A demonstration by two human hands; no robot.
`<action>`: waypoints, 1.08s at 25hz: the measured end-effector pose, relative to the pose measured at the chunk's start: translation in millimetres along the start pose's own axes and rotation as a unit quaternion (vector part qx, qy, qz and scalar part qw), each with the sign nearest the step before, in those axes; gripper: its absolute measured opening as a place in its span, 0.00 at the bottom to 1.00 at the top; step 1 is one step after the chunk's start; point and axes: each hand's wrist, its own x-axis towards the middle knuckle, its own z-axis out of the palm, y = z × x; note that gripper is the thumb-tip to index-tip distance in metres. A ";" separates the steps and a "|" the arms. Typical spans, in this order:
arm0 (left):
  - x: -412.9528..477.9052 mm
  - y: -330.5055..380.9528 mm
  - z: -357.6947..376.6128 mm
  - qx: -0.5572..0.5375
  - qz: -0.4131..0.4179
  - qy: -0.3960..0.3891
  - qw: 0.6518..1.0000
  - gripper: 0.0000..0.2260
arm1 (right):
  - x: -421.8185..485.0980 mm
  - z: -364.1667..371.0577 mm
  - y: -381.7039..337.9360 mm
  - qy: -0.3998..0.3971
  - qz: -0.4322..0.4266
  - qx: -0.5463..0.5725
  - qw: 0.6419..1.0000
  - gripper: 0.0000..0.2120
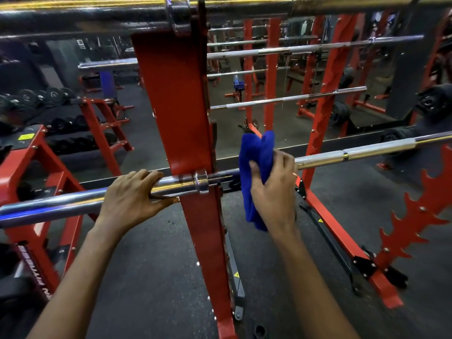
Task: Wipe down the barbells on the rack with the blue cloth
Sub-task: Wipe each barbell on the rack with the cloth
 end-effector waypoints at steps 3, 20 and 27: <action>-8.8 10.7 7.5 -0.024 -0.043 -0.006 0.999 0.38 | 19.6 30.2 14.8 0.001 -0.073 -0.125 0.989 0.30; 2.5 114.9 3.0 -0.083 -0.141 0.007 0.987 0.30 | 31.1 31.4 54.2 -0.021 -0.327 -0.106 0.939 0.20; 22.1 123.7 11.2 -0.114 -0.037 -0.012 0.993 0.24 | 70.2 -3.6 69.3 0.129 -0.126 -0.110 0.977 0.14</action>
